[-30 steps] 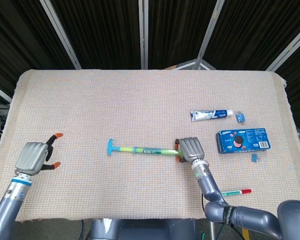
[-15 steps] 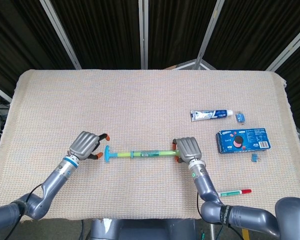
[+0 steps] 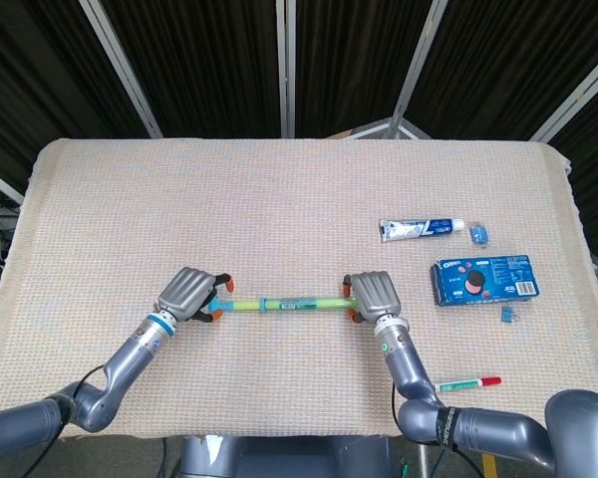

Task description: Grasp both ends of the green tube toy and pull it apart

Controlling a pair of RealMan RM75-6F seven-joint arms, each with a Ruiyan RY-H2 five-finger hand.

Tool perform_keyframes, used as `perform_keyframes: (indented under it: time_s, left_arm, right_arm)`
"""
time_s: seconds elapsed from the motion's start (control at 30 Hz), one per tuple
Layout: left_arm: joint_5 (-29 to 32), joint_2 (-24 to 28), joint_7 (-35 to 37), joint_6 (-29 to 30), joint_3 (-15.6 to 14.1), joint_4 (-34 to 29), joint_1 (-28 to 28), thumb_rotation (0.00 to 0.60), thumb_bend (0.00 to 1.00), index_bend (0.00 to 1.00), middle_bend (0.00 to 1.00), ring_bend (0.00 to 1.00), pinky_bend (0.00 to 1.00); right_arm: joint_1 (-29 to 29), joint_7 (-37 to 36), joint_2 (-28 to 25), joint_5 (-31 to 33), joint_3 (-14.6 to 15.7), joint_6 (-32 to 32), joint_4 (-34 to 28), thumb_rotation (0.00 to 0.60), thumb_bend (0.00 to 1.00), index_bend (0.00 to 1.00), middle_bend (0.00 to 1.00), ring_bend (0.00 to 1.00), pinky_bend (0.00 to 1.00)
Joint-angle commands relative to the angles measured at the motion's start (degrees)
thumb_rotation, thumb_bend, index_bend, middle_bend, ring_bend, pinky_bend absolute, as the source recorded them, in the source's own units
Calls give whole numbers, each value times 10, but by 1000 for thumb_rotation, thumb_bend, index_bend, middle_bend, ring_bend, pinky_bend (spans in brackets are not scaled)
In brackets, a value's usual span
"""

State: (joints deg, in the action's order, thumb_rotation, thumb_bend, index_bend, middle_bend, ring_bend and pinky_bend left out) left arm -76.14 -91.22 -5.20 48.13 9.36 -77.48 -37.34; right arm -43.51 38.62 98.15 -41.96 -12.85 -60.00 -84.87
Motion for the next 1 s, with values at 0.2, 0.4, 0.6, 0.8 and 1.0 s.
perform_keyframes:
  time_s: [0.2,0.4,0.6,0.8,1.0]
  left_arm:
    - [18,-2,-9,-6,-9,-6,-4,600,310,430,890,872,984]
    - [42,-18,-12,-15,-10,17,-8,600,310,430,890,872,984]
    - [55,-29,-3,-23,-13,31,-10,600,309,437,890,872,984]
    - [56,-36,-4,-23,-17,38,-13,600,336,447,890,872,984]
    - [67,-41,-6,-33,-16,45,-21,600,351,447,890,872,984]
  right_arm:
    - [-1,1,-1,-3,5,-7,-5,600,384,692,1000,1000,1000]
    - [-3,2,-2,-1,5,-9,-8,600,384,692,1000,1000,1000]
    - [-3,1,-7,-4,8,-10,-9,600,385,692,1000,1000,1000]
    - [-4,1,-7,-3,9,-11,-10,600,385,692,1000,1000,1000]
    - [-3,-1,-10,-6,12,-15,-15,600,385,692,1000,1000,1000]
